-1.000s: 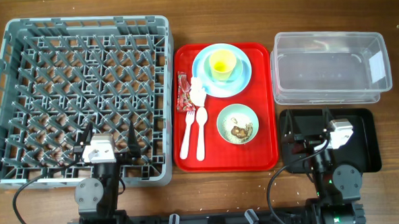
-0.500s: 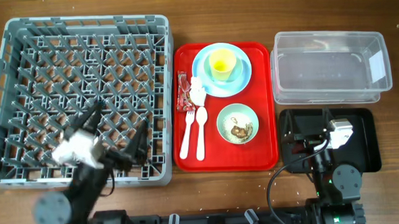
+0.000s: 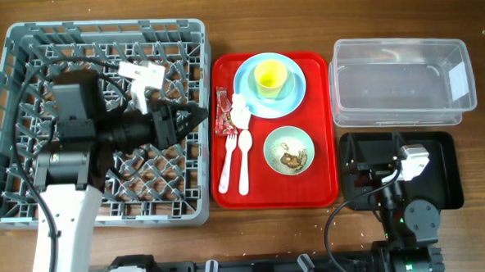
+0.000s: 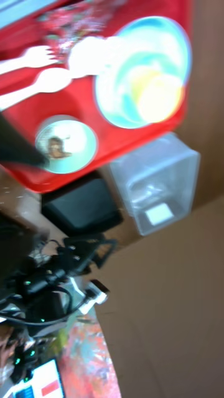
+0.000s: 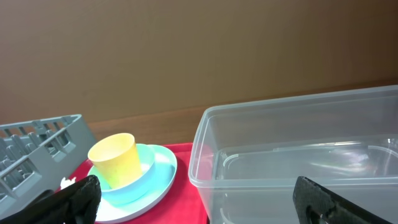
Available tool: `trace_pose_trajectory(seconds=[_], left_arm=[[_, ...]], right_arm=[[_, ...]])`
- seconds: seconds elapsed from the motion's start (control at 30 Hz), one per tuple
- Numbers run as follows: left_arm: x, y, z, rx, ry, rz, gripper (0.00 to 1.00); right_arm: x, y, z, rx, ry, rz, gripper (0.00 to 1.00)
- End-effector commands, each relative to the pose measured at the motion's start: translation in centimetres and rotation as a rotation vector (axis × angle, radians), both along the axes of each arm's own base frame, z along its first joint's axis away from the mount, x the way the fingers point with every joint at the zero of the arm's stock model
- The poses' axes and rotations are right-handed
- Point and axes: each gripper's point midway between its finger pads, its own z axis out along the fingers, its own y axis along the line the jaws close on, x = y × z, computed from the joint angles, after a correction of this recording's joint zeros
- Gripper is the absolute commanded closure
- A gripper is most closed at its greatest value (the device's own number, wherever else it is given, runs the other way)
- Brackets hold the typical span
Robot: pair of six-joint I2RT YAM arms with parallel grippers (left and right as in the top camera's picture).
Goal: Sort waste into correct bins and load items into the dishwasher rack
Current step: 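Grasp the white spoon on the red tray with the left gripper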
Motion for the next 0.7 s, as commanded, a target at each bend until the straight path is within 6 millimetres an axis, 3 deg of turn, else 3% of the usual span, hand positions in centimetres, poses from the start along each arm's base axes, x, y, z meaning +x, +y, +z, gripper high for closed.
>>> trace_pose_trajectory(seconds=[0.0,0.13,0.23,0.27,0.37,0.4,0.43,0.47,0.5,0.53,0.57,0.67], left_arm=[[-1.2,0.1,-4.2,0.146,0.104,-0.009,0.94],[-2.7,-1.5,-8.4,0.324,0.177,-0.004,0.96],[-1.2,0.2,-12.6,0.547,0.265,0.317,0.96],[-1.5,-0.4,-13.6,0.57,0.269,0.348,0.96],[-2.5,-3.9,-13.9,0.544,0.209,0.27,0.86],[-2.3,-4.4,-13.5,0.53,0.189,0.263,0.96],[-1.9,-4.8,-12.9,0.502,0.161,0.269,0.86],[-1.6,-5.0,-12.4,0.485,0.146,0.273,0.43],[-1.3,-5.2,-12.1,0.471,0.131,0.277,0.46],[-1.3,-5.2,-12.4,0.466,0.157,0.292,0.81],[-1.5,-5.2,-13.0,0.469,0.206,0.31,0.96],[-3.0,-6.3,-15.9,0.55,0.275,0.252,0.96]], right_arm=[[0.0,-0.2,0.2,0.012,-0.007,-0.011,0.0],[0.0,-0.2,0.2,0.012,-0.007,-0.01,0.0],[0.0,-0.2,0.2,0.012,-0.007,-0.011,0.0],[0.0,-0.2,0.2,0.012,-0.007,-0.01,0.0],[0.0,-0.2,0.2,0.012,-0.007,-0.011,0.0],[0.0,-0.2,0.2,0.012,-0.007,-0.011,0.0],[0.0,-0.2,0.2,0.012,-0.007,-0.011,0.0],[0.0,-0.2,0.2,0.012,-0.007,-0.011,0.0],[0.0,-0.2,0.2,0.012,-0.007,-0.011,0.0],[0.0,-0.2,0.2,0.012,-0.007,-0.011,0.0],[0.0,-0.2,0.2,0.012,-0.007,-0.011,0.0],[0.0,-0.2,0.2,0.012,-0.007,-0.011,0.0]])
